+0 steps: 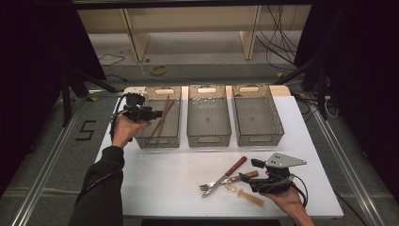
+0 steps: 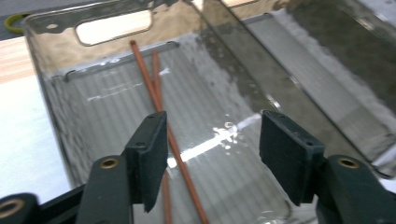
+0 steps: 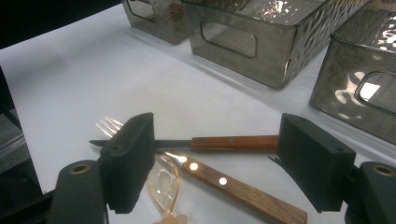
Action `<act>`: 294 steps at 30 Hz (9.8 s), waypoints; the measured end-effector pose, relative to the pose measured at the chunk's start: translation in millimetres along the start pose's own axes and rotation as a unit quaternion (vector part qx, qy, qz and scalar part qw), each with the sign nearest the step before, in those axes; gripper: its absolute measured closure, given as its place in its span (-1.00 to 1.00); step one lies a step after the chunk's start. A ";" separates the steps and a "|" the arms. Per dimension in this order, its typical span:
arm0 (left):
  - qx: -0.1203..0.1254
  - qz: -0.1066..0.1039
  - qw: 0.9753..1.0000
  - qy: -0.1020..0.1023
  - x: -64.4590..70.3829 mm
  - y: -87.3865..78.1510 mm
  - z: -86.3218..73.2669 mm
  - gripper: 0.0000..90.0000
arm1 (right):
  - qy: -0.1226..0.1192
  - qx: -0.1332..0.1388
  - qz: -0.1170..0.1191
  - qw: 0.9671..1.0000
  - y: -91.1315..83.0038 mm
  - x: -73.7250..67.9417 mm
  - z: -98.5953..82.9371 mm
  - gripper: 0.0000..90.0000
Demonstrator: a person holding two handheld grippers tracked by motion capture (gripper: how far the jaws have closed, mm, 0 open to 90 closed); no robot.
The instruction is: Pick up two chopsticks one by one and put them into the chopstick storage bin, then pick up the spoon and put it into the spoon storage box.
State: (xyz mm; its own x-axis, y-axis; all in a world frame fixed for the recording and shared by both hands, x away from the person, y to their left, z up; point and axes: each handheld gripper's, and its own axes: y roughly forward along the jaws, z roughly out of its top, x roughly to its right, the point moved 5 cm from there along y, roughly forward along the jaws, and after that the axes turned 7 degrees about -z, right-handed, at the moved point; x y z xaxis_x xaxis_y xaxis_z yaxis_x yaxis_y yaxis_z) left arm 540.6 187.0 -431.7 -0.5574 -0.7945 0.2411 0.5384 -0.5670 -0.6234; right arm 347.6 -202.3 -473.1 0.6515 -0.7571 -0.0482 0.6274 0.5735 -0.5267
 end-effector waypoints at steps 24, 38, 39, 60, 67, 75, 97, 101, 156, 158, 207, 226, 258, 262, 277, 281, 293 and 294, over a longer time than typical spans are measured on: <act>0.055 -0.063 0.996 0.027 48.8 -28.4 -39.0 -0.40 | -0.010 -0.036 0.006 0.999 1.2 -5.6 -2.8 -0.36; 0.076 -0.086 0.992 0.054 75.0 -22.8 -65.7 -0.49 | -0.033 -0.082 0.010 0.996 2.3 -10.9 -7.4 -0.36; 0.076 -0.086 0.992 0.054 76.4 -22.5 -67.8 -0.49 | -0.034 -0.085 0.010 0.996 2.6 -11.3 -7.8 -0.36; 0.109 -0.107 0.986 0.073 97.4 -32.7 -97.4 -0.53 | -0.044 -0.127 0.017 0.991 8.6 -15.0 -16.5 -0.33; 0.116 -0.108 0.985 0.073 100.0 -34.4 -107.0 -0.54 | -0.051 -0.150 0.020 0.987 10.3 -15.5 -20.1 -0.32; 0.117 -0.110 0.984 0.077 100.5 -35.9 -117.2 -0.55 | -0.060 -0.168 0.016 0.984 11.2 -16.6 -23.7 -0.30; 0.115 -0.100 0.984 0.095 106.4 -41.2 -131.2 -0.59 | -0.064 -0.236 0.019 0.970 11.1 -18.6 -35.6 0.10; 0.110 -0.101 0.984 0.101 109.2 -40.5 -133.0 -0.59 | -0.071 -0.257 0.023 0.964 11.8 -20.8 -39.3 0.21; 0.130 -0.101 0.983 0.083 103.2 -40.9 -136.7 -0.58 | -0.092 -0.166 0.007 0.982 7.5 1.9 24.3 0.73; 0.130 -0.100 0.983 0.084 102.9 -41.3 -136.8 -0.58 | -0.095 -0.158 0.004 0.983 9.9 3.4 32.7 0.73; 0.143 -0.081 0.983 0.077 94.7 -51.6 -139.9 -0.58 | -0.052 -0.103 -0.055 0.992 123.1 38.8 160.3 0.72; 0.146 -0.084 0.983 0.079 96.3 -51.5 -139.7 -0.58 | -0.032 -0.119 -0.070 0.990 154.0 47.6 167.5 0.72; 0.141 -0.084 0.983 0.081 96.4 -49.6 -140.5 -0.58 | -0.022 -0.158 -0.066 0.985 191.3 40.9 156.1 0.71; 0.142 -0.084 0.983 0.080 96.3 -49.7 -140.4 -0.58 | -0.024 -0.165 -0.060 0.984 193.9 38.8 152.9 0.70; 0.142 -0.083 0.983 0.079 96.3 -49.6 -140.2 -0.58 | -0.029 -0.119 -0.015 0.992 156.0 23.4 164.6 0.06; 0.140 -0.083 0.983 0.081 96.6 -49.4 -140.5 -0.58 | -0.043 -0.116 -0.005 0.992 141.0 14.7 157.6 0.00; 0.140 -0.084 0.983 0.082 97.3 -48.8 -140.6 -0.59 | -0.055 -0.088 0.023 0.994 109.5 2.7 134.5 -0.07; 0.140 -0.084 0.983 0.082 97.3 -48.8 -140.8 -0.59 | -0.056 -0.086 0.024 0.994 107.6 1.6 132.7 -0.07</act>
State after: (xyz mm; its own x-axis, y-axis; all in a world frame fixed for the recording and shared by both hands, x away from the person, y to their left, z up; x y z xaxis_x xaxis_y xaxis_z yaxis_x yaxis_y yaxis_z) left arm 371.1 168.0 -482.5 -0.7360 -0.6512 0.1852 0.5695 -0.7434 -0.3509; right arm 472.7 -100.2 -417.3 0.7282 -0.6852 0.0130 0.5190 0.5390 -0.6635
